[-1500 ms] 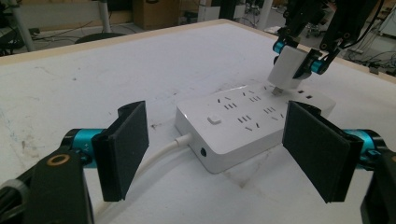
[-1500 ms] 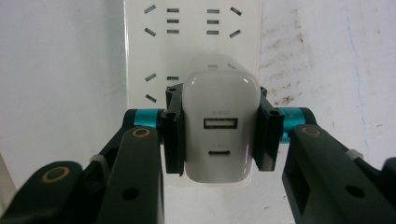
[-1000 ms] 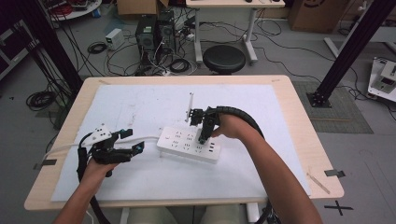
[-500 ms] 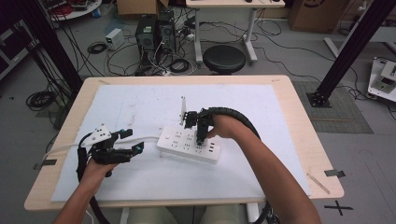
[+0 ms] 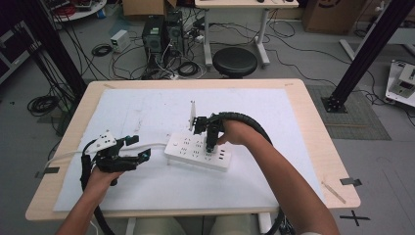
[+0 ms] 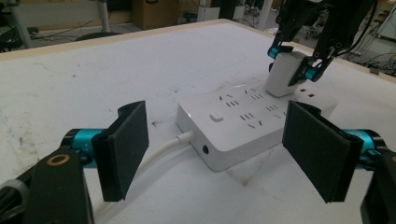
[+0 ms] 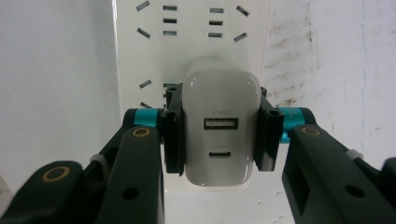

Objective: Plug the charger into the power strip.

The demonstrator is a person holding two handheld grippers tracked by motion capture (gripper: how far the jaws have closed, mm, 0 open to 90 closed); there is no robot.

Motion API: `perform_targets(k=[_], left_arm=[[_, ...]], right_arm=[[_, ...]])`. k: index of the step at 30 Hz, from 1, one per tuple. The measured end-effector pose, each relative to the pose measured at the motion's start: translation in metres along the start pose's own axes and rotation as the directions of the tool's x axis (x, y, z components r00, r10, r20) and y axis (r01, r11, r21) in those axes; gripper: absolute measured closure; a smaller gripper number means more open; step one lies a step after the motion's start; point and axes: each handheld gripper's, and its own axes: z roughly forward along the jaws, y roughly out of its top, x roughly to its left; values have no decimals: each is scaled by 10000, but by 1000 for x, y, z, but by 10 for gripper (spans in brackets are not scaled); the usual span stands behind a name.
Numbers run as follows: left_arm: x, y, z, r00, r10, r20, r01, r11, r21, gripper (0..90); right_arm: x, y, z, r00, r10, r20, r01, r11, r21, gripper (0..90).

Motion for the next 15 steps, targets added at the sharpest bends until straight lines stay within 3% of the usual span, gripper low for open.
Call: perform_targets(k=[10,15], left_arm=[[-1,0,4,9999,-10,131,11,10000,-16,227],[-2,-1,4,9999,-31,134,31,10000,-16,227]], right_arm=[[1,6,4,10000,74,61,-76,9996,258,638],[0,1,4,9999,145,-29,-145,9999,-55,636]])
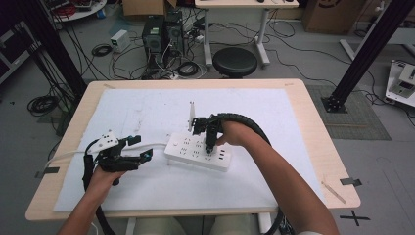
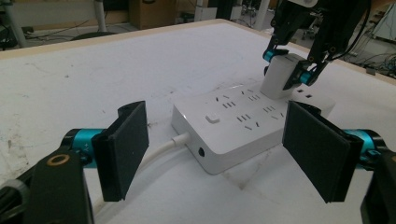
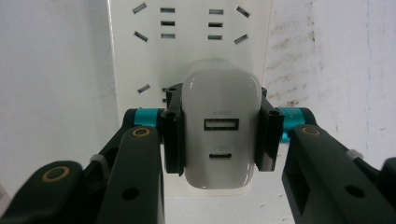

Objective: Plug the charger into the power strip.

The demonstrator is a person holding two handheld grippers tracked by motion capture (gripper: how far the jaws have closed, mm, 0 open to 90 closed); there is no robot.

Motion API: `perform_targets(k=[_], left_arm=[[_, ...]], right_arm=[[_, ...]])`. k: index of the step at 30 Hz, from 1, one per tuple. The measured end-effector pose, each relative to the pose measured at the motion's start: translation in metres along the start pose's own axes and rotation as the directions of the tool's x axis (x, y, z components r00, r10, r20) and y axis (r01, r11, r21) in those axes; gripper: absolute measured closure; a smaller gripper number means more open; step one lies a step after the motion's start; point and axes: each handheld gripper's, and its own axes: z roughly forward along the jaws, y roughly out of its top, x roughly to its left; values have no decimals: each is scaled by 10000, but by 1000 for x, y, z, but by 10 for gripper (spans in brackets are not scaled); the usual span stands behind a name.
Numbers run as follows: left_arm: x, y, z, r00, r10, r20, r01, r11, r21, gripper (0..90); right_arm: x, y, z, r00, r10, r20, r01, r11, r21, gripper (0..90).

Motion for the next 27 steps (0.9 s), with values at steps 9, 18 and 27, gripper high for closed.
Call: perform_targets(k=[9,18,27], left_arm=[[1,0,-1,10000,-8,-43,8,10000,44,227],[2,0,-2,9999,-98,-131,98,10000,-4,227],[1,0,-4,9999,-73,-141,73,10000,-27,227]], right_arm=[[-1,-12,1,9994,255,-225,-275,9951,-952,627],[-7,-31,-18,9918,1126,-598,-1251,9505,-2845,356],[-1,-70,-24,9672,2444,-697,-2477,8453,-4734,214]])
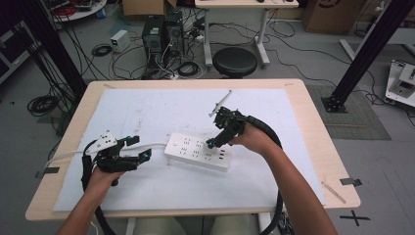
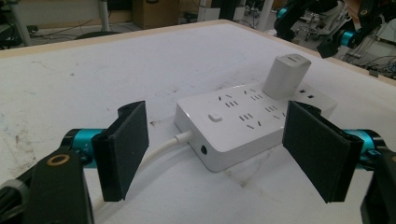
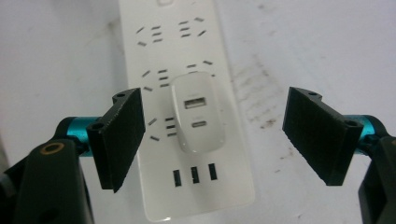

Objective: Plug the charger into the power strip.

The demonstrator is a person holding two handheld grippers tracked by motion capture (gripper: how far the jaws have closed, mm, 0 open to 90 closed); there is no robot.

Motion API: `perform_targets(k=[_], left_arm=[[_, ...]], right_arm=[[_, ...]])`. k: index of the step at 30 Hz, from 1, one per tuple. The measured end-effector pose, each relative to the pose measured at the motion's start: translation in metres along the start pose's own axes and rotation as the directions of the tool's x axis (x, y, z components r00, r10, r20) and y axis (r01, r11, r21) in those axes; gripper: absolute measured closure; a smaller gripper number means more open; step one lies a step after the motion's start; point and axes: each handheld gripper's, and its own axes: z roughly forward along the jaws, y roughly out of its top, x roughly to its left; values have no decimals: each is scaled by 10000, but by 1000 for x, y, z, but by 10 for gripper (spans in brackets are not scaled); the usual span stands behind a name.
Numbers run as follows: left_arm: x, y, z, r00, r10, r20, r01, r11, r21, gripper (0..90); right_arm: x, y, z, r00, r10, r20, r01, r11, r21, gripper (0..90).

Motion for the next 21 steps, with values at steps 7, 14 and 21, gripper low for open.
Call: perform_targets(k=[7,14,21], left_arm=[[-3,0,1,10000,32,23,-32,10000,8,228],[-4,2,0,10000,79,-4,-79,10000,35,227],[-6,6,1,9998,222,1,-222,9997,30,227]], right_arm=[[-3,-25,-24,9955,828,459,-776,9915,-1043,201],[-4,-53,-43,9855,1419,925,-1254,9783,-1648,167],[-3,-92,-61,9751,1895,1150,-1592,9597,-2314,165]])
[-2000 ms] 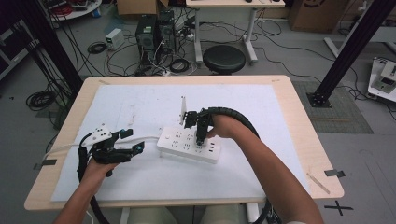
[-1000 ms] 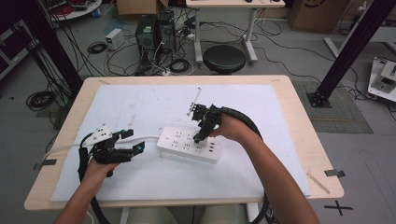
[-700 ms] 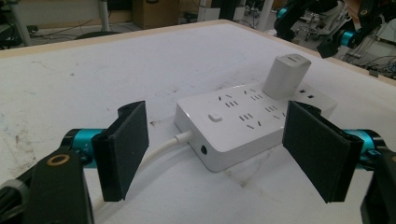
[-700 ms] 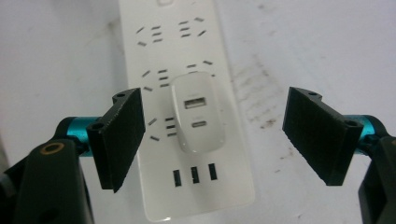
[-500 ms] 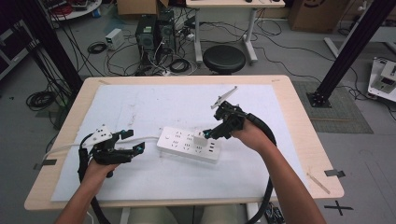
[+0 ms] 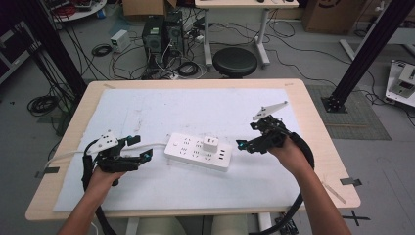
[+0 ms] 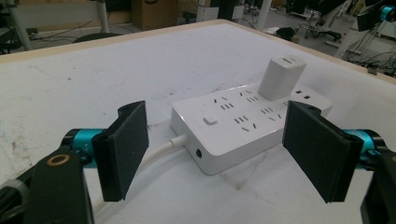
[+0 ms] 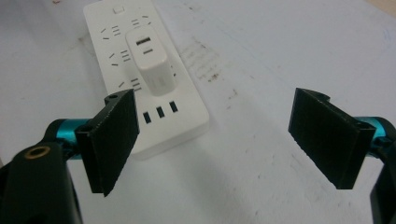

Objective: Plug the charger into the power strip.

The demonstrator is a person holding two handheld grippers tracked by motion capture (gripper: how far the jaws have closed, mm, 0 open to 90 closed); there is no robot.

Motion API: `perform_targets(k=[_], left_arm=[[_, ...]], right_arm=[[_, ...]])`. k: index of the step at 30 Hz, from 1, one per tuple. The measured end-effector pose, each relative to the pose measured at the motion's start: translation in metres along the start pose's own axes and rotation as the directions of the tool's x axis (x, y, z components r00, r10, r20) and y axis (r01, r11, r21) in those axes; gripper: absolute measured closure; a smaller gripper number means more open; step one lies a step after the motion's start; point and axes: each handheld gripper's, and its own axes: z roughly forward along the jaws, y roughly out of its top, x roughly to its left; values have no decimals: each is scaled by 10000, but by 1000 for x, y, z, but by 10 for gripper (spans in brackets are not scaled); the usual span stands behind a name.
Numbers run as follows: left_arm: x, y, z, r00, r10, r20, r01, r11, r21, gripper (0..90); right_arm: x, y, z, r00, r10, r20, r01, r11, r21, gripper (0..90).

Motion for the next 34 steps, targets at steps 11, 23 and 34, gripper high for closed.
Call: perform_targets(k=[11,23,34], left_arm=[[2,5,-3,9999,82,-149,-84,9999,-125,228],[0,5,-5,9998,102,-175,-104,9999,-108,227],[0,5,-7,9997,85,-250,-88,9999,-115,227]], right_arm=[[-5,-46,-28,9953,786,558,-733,9931,-916,165],[-3,-68,-33,9916,1002,821,-883,9866,-1370,164],[-2,-80,-32,9892,1231,795,-1113,9840,-1395,165]])
